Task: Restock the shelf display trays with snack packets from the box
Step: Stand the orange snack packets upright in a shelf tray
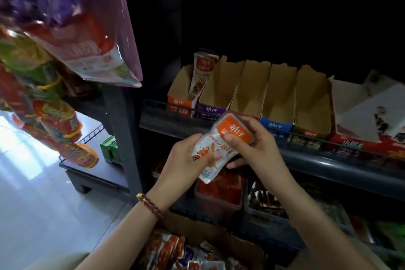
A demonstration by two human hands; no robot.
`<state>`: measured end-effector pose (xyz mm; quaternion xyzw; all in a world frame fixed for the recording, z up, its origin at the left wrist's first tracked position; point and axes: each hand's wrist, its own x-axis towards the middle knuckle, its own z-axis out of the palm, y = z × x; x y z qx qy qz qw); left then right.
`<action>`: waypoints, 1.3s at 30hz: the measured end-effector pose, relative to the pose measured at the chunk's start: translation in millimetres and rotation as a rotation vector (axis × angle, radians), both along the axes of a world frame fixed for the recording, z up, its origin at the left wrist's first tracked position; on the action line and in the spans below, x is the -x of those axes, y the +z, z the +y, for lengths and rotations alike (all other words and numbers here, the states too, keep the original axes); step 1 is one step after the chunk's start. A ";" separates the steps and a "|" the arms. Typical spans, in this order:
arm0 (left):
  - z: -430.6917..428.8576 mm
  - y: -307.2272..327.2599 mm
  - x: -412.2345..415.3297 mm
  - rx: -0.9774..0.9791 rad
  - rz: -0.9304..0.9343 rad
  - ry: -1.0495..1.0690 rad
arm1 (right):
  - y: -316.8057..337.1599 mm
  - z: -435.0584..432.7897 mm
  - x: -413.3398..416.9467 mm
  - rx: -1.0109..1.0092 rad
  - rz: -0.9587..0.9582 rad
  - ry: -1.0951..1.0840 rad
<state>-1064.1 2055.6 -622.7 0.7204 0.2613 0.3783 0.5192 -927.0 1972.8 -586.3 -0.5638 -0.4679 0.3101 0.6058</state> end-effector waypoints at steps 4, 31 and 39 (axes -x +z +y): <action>17.6 6.5 -0.6 -0.090 -0.022 0.060 | 14.0 18.1 -4.1 -0.056 -0.183 0.091; 115.1 -40.4 -30.2 -0.845 0.451 0.471 | 37.8 215.1 -37.3 0.227 -1.334 -0.371; 115.8 -39.6 -25.9 -0.890 0.434 0.465 | 43.1 228.0 -38.5 0.210 -1.391 -0.582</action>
